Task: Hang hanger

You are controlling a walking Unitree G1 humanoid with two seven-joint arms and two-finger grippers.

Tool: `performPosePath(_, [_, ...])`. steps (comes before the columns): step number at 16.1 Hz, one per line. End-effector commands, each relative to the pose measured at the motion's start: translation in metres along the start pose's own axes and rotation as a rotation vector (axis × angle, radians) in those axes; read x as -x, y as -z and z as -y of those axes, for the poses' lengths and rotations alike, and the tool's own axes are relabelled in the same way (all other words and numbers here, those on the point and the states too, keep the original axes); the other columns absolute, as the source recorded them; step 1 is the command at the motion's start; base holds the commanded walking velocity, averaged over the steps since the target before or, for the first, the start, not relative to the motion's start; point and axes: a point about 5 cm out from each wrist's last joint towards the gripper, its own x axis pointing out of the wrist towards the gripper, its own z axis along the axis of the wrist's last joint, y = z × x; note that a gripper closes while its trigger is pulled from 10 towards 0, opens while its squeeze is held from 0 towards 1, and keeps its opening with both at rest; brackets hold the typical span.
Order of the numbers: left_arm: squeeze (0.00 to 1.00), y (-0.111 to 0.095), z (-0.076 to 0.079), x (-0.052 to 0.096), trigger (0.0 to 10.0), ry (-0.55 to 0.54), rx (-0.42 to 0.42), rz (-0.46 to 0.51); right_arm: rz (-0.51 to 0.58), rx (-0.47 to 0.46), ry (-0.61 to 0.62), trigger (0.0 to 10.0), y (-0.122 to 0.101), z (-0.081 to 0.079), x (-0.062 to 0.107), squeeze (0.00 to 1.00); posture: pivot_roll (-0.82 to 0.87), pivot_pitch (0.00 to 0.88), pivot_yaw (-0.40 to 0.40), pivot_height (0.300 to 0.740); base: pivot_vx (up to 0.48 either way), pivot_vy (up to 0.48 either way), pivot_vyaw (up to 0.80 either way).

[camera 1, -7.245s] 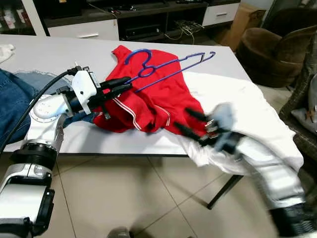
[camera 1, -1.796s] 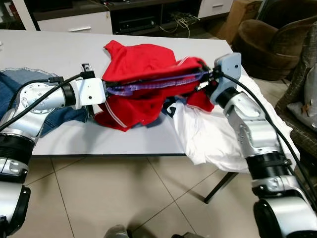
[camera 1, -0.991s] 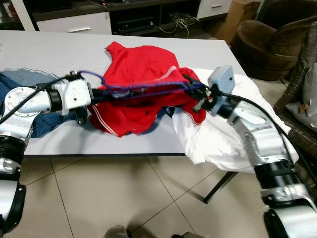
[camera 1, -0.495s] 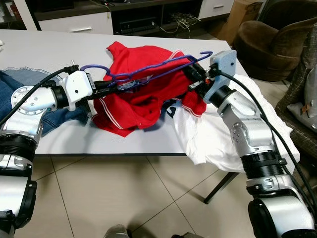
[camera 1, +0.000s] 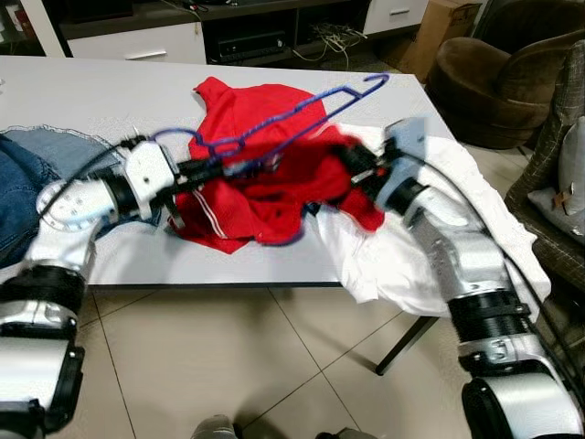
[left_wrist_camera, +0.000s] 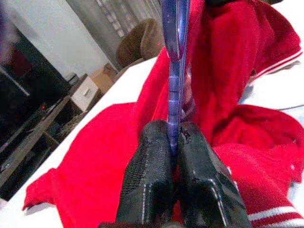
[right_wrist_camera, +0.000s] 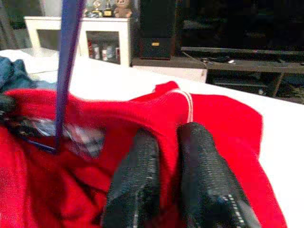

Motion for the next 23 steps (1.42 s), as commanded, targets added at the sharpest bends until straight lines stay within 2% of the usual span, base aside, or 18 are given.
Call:
performPosePath(1, [0.00,0.000,-0.002,0.001,0.0,-0.025,0.005,0.006,-0.020,0.036,0.009,10.0,0.000,-0.002,0.003,0.00,0.08,0.018,-0.046,0.740,0.000,0.000,0.00])
performPosePath(3, [0.00,0.000,-0.003,0.003,0.0,-0.027,0.001,-0.003,-0.067,0.111,0.026,10.0,0.003,0.002,0.007,0.00,0.07,0.018,-0.044,0.740,0.000,0.000,0.00])
performPosePath(6, [0.00,0.000,-0.008,0.006,0.0,-0.038,-0.014,-0.017,-0.141,0.195,-0.024,10.0,0.016,0.002,0.027,0.00,0.07,0.020,-0.041,0.740,0.000,0.000,0.00])
performPosePath(7, [0.00,-0.001,-0.009,0.005,0.0,-0.041,-0.018,-0.017,-0.161,0.215,-0.039,10.0,0.020,0.001,0.033,0.90,0.07,0.018,-0.040,0.740,0.000,0.000,0.00])
performPosePath(8, [0.00,-0.002,-0.010,0.005,0.0,-0.043,-0.024,-0.016,-0.185,0.234,-0.053,10.0,0.025,0.001,0.040,1.00,0.06,0.018,-0.039,0.740,0.000,0.000,0.00])
performPosePath(11, [0.00,-0.004,-0.012,0.003,0.0,-0.046,-0.035,-0.013,-0.250,0.336,-0.029,10.0,0.035,0.002,0.046,1.00,0.06,0.017,-0.037,0.740,0.000,0.000,0.00])
performPosePath(12, [0.00,-0.005,-0.013,0.002,0.0,-0.046,-0.038,-0.009,-0.276,0.357,-0.030,10.0,0.040,0.000,0.047,0.05,0.06,0.017,-0.037,0.740,0.000,0.000,0.00])
performPosePath(13, [0.00,-0.006,-0.013,0.001,0.0,-0.047,-0.040,-0.005,-0.298,0.369,-0.027,10.0,0.046,-0.004,0.048,0.00,0.06,0.017,-0.037,0.740,0.000,0.000,0.00])
performPosePath(16, [0.00,-0.007,-0.013,0.000,0.0,-0.048,-0.044,0.000,-0.335,0.380,-0.003,10.0,0.063,-0.014,0.047,0.00,0.06,0.011,-0.035,0.740,0.000,0.000,0.00])
performPosePath(20, [0.00,-0.007,-0.015,0.000,0.0,-0.051,-0.048,0.000,-0.416,0.404,0.101,10.0,0.085,-0.011,0.048,0.00,0.06,0.009,-0.035,0.740,0.000,0.000,0.00])
performPosePath(23, [0.00,-0.008,-0.015,-0.001,0.0,-0.060,-0.048,0.003,-0.421,0.410,0.128,10.0,0.086,-0.007,0.048,0.00,0.05,0.003,-0.047,0.740,0.000,0.000,0.00])
